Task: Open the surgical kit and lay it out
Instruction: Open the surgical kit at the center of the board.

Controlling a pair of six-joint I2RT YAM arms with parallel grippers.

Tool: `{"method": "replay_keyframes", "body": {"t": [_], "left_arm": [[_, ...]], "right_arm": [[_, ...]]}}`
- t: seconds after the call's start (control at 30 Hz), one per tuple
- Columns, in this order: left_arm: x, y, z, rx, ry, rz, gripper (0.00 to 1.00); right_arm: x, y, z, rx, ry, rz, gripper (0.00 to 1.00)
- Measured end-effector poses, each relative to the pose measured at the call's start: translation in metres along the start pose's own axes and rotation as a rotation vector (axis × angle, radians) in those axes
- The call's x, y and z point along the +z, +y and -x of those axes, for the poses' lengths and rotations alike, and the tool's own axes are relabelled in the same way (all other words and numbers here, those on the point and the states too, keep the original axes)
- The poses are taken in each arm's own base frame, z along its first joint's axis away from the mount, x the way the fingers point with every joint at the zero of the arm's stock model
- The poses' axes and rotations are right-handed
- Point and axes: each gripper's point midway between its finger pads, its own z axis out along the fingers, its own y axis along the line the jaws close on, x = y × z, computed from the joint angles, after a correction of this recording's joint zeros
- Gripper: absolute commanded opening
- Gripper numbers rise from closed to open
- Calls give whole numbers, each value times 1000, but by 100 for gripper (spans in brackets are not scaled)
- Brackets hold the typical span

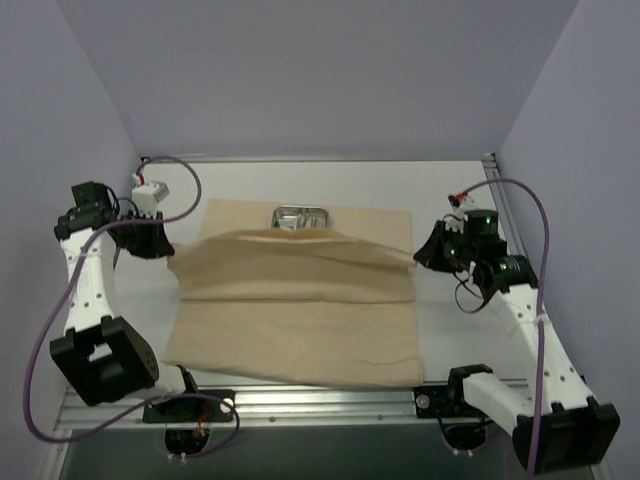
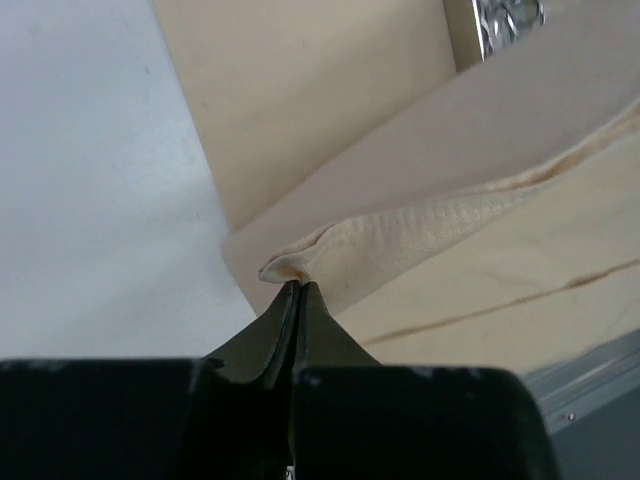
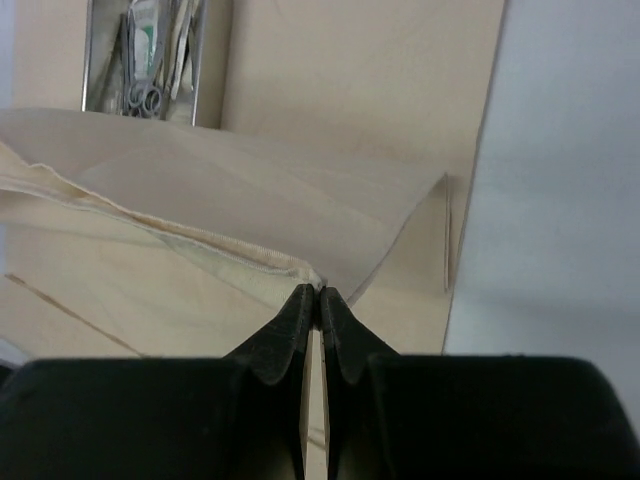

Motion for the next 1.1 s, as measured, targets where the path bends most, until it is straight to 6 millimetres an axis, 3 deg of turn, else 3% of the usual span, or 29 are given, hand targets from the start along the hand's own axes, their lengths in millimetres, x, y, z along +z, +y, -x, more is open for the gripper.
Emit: {"method": "replay_keyframes", "body": {"t": [0.23, 0.33, 0.5, 0.67, 0.97, 1.03, 1.07, 1.1], "left_arm": [[-21, -28, -101, 72, 175, -40, 2], [-34, -39, -130, 136, 232, -28, 2], [-62, -43, -136, 315, 207, 66, 2], [-71, -44, -138, 406, 219, 78, 2], [-77, -37, -143, 508, 275, 86, 5], [-81, -30, -145, 536, 300, 114, 20], [-82, -28, -145, 546, 309, 125, 31], [-83, -26, -146, 559, 318, 134, 41]], "right_arm": [[-43, -10, -78, 91, 125, -53, 0], [-60, -13, -99, 105, 170, -90, 0], [-89, -19, -125, 115, 233, -136, 0], [-111, -18, -148, 129, 280, -125, 0], [-123, -10, -166, 147, 355, -82, 8], [-125, -9, -167, 147, 358, -81, 15], [-126, -9, -167, 148, 359, -79, 26], [-127, -8, -168, 151, 361, -77, 30]]}}
